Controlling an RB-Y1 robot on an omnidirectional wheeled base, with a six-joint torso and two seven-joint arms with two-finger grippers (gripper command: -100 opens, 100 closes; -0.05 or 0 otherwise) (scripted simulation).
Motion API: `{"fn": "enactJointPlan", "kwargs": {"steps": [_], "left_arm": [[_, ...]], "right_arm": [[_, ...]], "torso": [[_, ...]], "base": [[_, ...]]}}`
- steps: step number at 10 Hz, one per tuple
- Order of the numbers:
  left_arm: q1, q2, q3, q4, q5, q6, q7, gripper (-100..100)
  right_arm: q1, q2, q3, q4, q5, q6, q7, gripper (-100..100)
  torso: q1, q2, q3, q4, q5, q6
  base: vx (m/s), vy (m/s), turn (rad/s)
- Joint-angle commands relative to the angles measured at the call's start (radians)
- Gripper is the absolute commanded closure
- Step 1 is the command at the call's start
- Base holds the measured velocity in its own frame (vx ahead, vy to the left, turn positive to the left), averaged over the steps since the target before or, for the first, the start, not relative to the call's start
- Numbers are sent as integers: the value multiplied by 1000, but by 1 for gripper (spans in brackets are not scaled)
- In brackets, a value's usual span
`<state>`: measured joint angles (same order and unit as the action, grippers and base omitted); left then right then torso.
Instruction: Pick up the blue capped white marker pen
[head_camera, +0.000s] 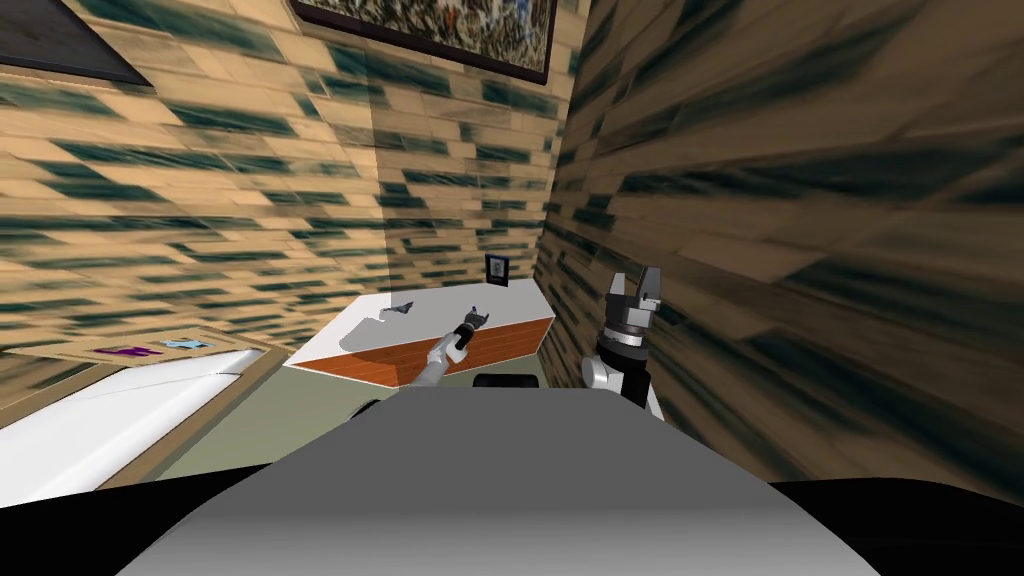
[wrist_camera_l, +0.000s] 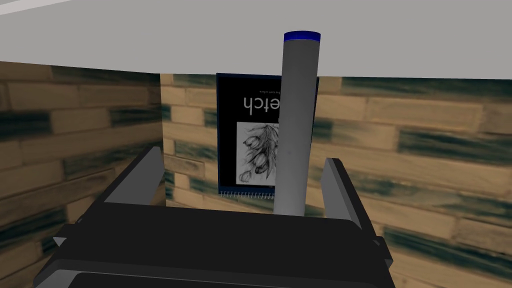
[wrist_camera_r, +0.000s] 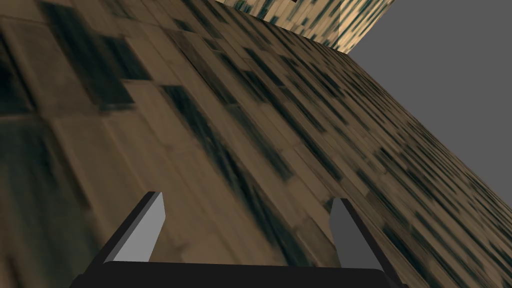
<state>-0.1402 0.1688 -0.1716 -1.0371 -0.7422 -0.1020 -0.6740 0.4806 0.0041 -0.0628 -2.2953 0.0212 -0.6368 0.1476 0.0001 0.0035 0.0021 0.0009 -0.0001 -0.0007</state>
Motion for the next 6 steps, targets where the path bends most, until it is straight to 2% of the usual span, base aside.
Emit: {"fn": "enactJointPlan", "kwargs": {"steps": [1,2,3,4,5,6], "left_arm": [[-44,5,44,50,50,-16,-50,-100],[-44,5,44,57,78,-16,-54,-100],[-81,8,77,81,111,-32,-86,-100],[-85,8,86,111,137,-32,-106,-100],[-87,1,85,108,117,-36,-96,-100],[-88,2,86,110,120,-35,-100,100]], "right_arm": [[0,0,0,0,0,0,0,0],[0,0,0,0,0,0,0,0],[0,0,0,0,0,0,0,0],[0,0,0,0,0,0,0,0],[0,0,0,0,0,0,0,0],[0,0,0,0,0,0,0,0]], "torso": [[0,0,0,0,0,0],[0,0,0,0,0,1],[-1,1,0,0,0,0],[-2,2,1,0,0,1],[-1,1,1,0,0,0],[0,-1,0,0,0,0]], "base": [[-48,-10,-211],[-58,-19,-101],[-78,-34,-133],[-63,-31,-120],[-21,-11,-12],[-4,1,18]]}}
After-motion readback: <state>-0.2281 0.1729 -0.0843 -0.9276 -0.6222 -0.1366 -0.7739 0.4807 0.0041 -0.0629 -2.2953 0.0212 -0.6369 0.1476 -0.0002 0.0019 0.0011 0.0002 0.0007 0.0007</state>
